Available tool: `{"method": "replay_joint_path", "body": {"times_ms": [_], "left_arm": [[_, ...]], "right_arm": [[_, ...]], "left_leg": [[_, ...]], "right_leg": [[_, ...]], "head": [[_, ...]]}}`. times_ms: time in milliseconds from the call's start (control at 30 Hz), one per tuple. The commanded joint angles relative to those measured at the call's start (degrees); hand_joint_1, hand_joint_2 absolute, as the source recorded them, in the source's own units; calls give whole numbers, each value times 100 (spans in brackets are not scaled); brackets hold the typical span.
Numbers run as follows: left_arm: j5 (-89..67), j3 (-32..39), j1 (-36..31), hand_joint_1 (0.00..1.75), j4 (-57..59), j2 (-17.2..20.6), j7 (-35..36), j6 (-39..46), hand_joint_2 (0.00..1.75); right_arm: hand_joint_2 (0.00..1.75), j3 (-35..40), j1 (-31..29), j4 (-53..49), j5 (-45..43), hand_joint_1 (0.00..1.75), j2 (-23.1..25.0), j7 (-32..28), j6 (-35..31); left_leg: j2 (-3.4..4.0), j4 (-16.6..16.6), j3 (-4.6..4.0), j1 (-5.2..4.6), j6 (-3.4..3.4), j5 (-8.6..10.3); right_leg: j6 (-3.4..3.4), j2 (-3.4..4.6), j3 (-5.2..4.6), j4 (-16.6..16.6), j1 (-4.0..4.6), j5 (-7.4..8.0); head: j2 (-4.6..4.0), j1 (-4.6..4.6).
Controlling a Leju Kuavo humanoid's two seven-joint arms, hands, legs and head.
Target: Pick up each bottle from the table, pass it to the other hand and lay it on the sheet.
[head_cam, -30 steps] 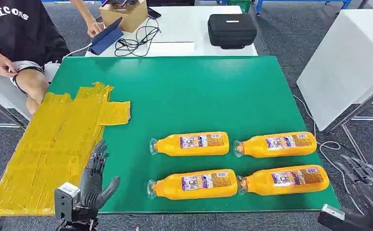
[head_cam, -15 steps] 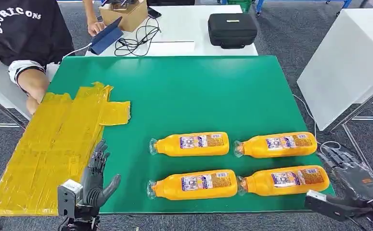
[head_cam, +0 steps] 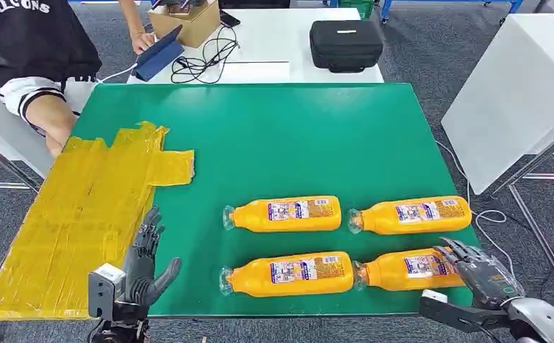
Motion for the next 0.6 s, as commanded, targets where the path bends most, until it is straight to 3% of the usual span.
{"method": "replay_joint_path", "body": {"times_ms": [33, 233, 333, 600], "left_arm": [[22, -60, -266, 0, 413, 64, 8, 28, 175], [27, -57, -274, 0, 388, 83, 9, 42, 175], [44, -34, -254, 0, 347, 77, 20, 83, 175], [-1, -182, -290, 0, 498, 76, 82, 15, 175]], "right_arm": [[175, 554, -530, 1021, 67, 0, 434, -63, -33], [175, 702, -862, 1399, 123, 0, 537, -103, -67], [175, 992, -1388, 2042, 218, 0, 652, 30, 0], [175, 709, -678, 1810, 209, 0, 559, 365, -241]], "left_leg": [[8, -13, 39, 7, -10, -11], [11, -11, 28, 7, -7, -2], [16, -13, 45, 9, -9, -6], [-5, -13, 60, 12, -7, -6]], "right_leg": [[4, -2, 41, -21, 7, -6], [1, 4, 26, -19, 10, 3], [3, 4, 42, -22, 12, 1], [7, -23, 67, -28, 15, -6]], "head": [[0, -2], [0, -2], [0, 0], [0, 4]]}}
